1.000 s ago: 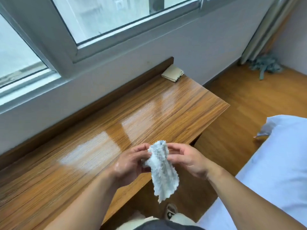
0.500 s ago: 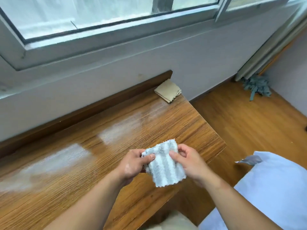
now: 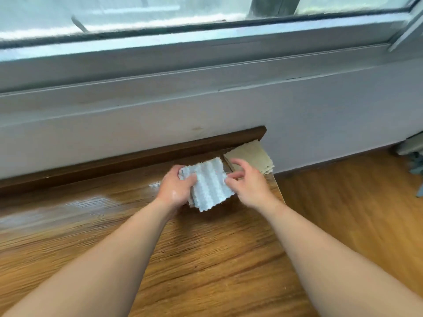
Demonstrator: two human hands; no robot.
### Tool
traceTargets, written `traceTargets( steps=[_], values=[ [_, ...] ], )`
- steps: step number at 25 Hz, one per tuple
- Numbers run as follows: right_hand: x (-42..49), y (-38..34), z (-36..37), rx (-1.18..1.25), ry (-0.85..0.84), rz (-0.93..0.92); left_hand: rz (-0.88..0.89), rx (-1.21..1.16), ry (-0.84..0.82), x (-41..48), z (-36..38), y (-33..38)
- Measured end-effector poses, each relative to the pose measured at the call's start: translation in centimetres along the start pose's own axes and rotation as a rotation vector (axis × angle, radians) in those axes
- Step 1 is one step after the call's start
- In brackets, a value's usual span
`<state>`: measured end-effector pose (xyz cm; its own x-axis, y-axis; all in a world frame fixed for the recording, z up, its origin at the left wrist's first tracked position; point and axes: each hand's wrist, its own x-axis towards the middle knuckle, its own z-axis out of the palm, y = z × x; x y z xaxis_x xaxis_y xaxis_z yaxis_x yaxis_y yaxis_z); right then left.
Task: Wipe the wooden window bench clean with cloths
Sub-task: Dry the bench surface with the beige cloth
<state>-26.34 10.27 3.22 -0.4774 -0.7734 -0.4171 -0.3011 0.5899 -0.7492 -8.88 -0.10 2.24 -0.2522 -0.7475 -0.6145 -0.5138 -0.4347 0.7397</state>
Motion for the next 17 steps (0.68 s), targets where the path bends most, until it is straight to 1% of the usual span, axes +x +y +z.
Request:
traceTargets(
  steps=[2,3,4,5,6,7,9,11,13,15,17],
  values=[
    [4.1,2.1,-2.1,-0.372,0.107,-0.084,0.051,0.391,0.136,1.8,1.0,0.0],
    [5.6,3.3,-3.1,-0.521,0.139,-0.148,0.118,0.594,0.191,1.8,1.8,-0.3],
    [6.7,4.7,-3.6,-0.637,0.122,-0.216,0.227,0.75,0.214,1.5,2.7,-1.1],
    [7.4,5.6,-4.0,-0.72,0.067,-0.276,0.335,0.866,0.169,1.0,3.8,-1.8],
    [8.1,6.6,-3.8,-0.778,0.009,-0.32,0.404,0.965,0.09,0.9,4.9,-2.5],
    [8.1,7.1,-3.3,-0.818,-0.03,-0.342,0.422,1.046,0.017,0.8,5.7,-3.2],
    [8.0,9.2,-2.0,-0.857,-0.049,-0.374,0.359,1.156,-0.039,2.4,7.6,-4.0],
    [4.6,11.0,-0.8,-0.885,-0.042,-0.414,0.345,1.199,-0.06,3.6,7.1,-3.7],
    [0.1,13.3,-0.3,-0.904,-0.083,-0.435,0.35,1.248,-0.08,4.6,6.7,-3.0],
    [-4.0,15.1,-0.2,-0.935,-0.101,-0.454,0.354,1.274,-0.06,4.6,6.9,-2.7],
    [-4.4,15.2,-0.6,-0.959,-0.177,-0.474,0.379,1.272,-0.019,4.1,7.4,-2.7]
  ],
)
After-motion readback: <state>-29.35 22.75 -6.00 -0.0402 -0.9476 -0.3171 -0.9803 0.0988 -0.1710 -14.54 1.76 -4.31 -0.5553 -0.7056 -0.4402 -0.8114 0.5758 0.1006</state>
